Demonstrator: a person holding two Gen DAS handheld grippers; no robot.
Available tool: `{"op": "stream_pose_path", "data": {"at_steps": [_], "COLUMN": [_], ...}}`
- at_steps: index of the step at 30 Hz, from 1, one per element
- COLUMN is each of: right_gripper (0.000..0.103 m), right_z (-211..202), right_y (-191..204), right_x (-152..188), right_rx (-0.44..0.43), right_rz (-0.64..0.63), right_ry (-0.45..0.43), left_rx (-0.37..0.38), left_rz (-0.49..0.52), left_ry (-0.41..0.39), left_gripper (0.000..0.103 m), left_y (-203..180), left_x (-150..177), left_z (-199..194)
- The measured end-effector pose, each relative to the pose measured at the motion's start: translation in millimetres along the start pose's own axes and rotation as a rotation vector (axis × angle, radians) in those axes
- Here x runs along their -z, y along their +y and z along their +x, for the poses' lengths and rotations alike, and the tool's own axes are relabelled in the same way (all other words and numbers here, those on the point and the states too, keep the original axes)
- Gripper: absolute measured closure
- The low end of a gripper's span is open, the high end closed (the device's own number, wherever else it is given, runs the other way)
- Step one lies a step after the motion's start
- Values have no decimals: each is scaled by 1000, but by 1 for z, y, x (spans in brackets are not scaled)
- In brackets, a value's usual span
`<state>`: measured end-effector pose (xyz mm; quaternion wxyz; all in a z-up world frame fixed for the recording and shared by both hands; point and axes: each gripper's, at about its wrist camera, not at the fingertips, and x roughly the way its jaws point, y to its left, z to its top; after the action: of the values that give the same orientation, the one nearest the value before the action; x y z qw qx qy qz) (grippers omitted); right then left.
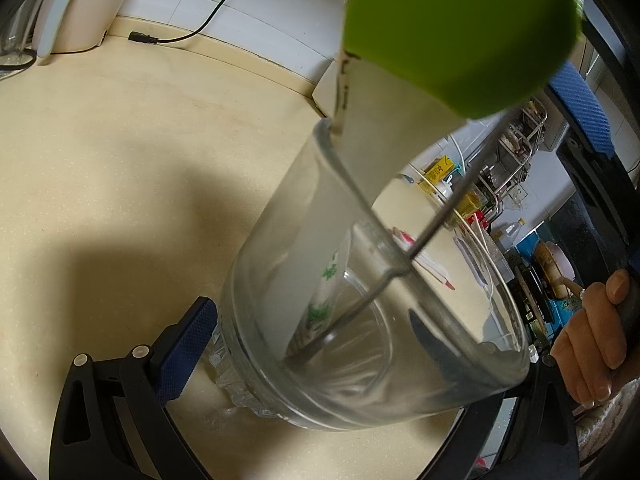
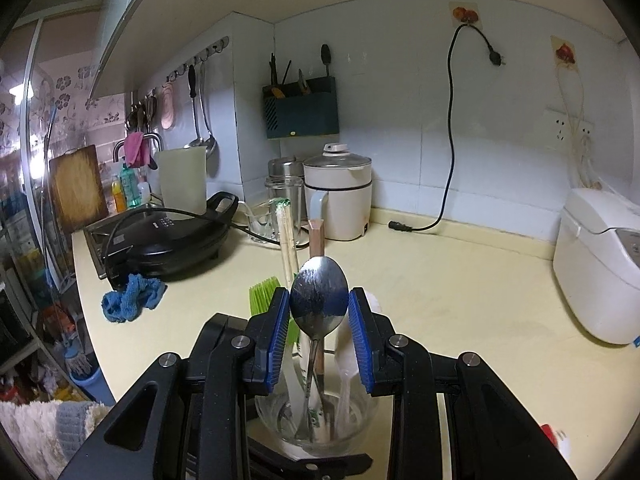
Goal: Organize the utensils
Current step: 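Lower the spoon into the glass held by the left gripper and release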
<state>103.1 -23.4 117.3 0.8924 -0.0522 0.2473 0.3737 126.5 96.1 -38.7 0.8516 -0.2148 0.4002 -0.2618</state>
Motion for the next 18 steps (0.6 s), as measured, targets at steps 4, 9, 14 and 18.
{"op": "stream_pose_path", "data": {"at_steps": [4, 9, 14, 18], "right_gripper": [72, 71, 71, 70], "right_z": [1, -11, -26, -37], "right_y": [-3, -15, -34, -55], "right_x": [-1, -3, 3, 16], "right_rx": [10, 35, 103, 192], "right_rz": [23, 70, 120, 146], "right_ry": [-3, -59, -102, -110], "left_rx": [0, 0, 0, 0], "left_rz": [0, 0, 0, 0], "left_ry": [0, 0, 0, 0], "left_gripper": [3, 3, 3, 3], "left_y": [0, 0, 1, 1], "left_x": [0, 0, 0, 0], "left_z": [0, 1, 2, 2]}}
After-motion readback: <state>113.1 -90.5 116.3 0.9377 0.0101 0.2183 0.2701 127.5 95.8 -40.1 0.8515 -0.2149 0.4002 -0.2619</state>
